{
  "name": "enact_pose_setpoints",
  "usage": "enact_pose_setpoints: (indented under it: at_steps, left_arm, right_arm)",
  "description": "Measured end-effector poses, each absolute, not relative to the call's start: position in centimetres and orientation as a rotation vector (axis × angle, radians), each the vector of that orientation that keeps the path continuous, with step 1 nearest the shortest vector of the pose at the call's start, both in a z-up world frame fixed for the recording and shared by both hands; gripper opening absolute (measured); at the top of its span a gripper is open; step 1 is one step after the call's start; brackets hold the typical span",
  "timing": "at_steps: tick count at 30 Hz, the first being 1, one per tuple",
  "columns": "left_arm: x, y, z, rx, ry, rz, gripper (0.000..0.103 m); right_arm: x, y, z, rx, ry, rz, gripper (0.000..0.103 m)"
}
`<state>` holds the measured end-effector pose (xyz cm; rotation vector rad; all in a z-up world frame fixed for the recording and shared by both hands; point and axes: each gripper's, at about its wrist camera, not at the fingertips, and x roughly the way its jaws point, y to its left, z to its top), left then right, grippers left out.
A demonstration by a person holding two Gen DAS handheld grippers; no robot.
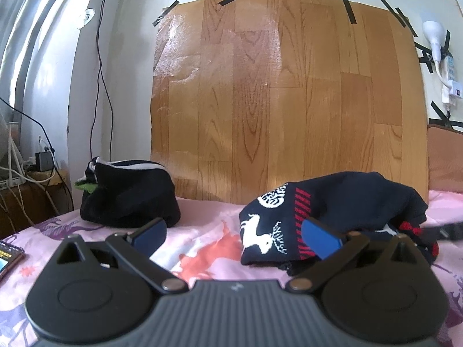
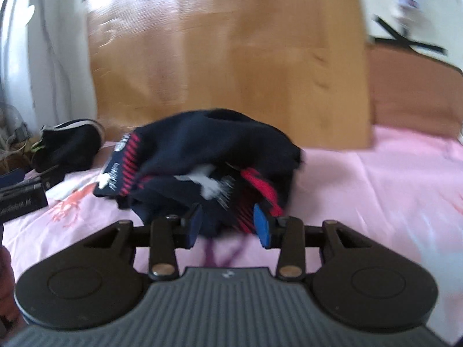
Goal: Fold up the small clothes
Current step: 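Grasp the navy sweater with both grippers and lift it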
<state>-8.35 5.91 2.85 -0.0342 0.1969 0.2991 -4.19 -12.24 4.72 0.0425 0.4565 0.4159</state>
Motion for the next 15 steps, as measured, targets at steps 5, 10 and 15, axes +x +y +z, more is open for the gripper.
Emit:
enact_pose_setpoints:
  at_steps: [5, 10, 15]
  left_arm:
    - [-8.4, 5.0, 2.8, 0.02, 0.18, 0.283, 0.103]
    - [-8.5, 4.3, 2.8, 0.057, 0.162, 0.274, 0.103]
    - [-8.6, 3.6, 2.7, 0.1, 0.141, 0.282, 0.103]
  right_arm:
    - [3.9, -11.7, 4.9, 0.308, 0.634, 0.453, 0.065]
    - [6.8, -9.6, 8.0, 0.337, 0.595, 0.519, 0.01]
    - [3.5, -10.1, 15.7, 0.289, 0.391, 0.611, 0.009]
